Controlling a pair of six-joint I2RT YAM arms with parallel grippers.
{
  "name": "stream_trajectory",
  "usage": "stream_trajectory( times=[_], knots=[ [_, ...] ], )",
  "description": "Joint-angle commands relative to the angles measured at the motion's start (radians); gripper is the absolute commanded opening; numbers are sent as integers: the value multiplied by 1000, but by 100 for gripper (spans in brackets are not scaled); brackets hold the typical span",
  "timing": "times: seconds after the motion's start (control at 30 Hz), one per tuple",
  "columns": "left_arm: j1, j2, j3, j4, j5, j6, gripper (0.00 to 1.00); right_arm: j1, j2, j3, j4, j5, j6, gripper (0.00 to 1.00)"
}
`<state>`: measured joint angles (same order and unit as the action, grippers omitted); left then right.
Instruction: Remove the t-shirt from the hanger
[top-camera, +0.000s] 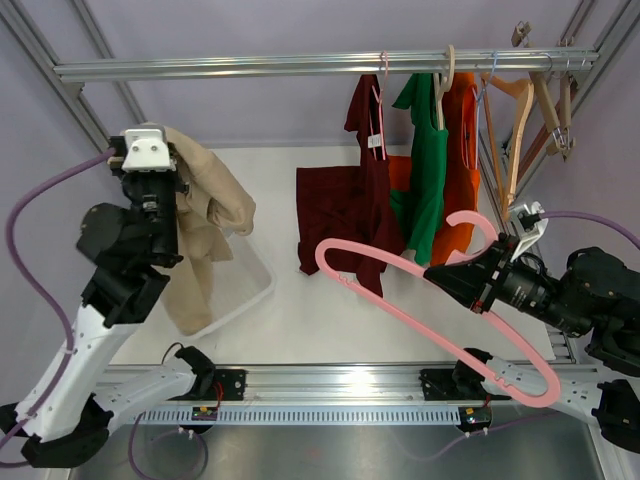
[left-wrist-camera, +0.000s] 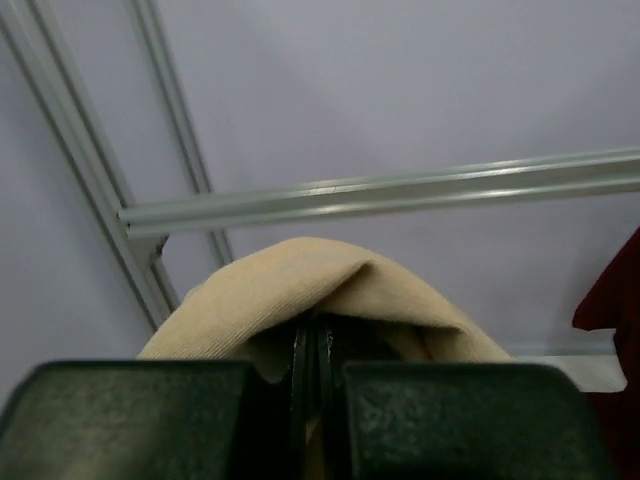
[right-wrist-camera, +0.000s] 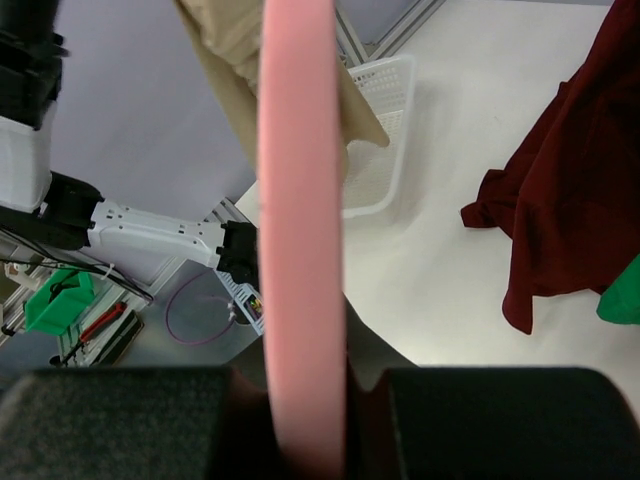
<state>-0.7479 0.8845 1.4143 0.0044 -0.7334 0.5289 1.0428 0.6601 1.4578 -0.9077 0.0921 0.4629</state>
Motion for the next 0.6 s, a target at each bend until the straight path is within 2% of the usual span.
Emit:
stream_trajectory(
  times=[0.0, 0.03, 0.07, 0.1, 0.2, 0.3, 0.47, 0.57],
  knots=[
    [186, -51, -166, 5, 107, -257, 0, 5, 21, -10, 65, -23, -18, 0],
    [268, -83, -213, -1, 112, -321, 0, 5, 33, -14, 73, -25, -21, 0],
    [300, -97, -257, -1, 108, -407, 0, 5, 41, -14, 88, -23, -24, 0],
    [318, -108, -344, 5, 54, -435, 0, 5, 50, -11, 95, -23, -27, 0],
    [364, -128, -432, -7, -78, -507, 0, 6, 87, -7, 116, -28, -40, 0],
    [427, -169, -504, -124, -81, -641, 0, 5, 108, -20, 136, -19, -52, 0],
    [432, -258, -609, -357, -164, -848, 0, 5, 119, -37, 176, 23, -78, 0],
    [432, -262, -601, -487, -163, -946, 0, 6, 141, -40, 204, 44, -93, 0]
  ],
)
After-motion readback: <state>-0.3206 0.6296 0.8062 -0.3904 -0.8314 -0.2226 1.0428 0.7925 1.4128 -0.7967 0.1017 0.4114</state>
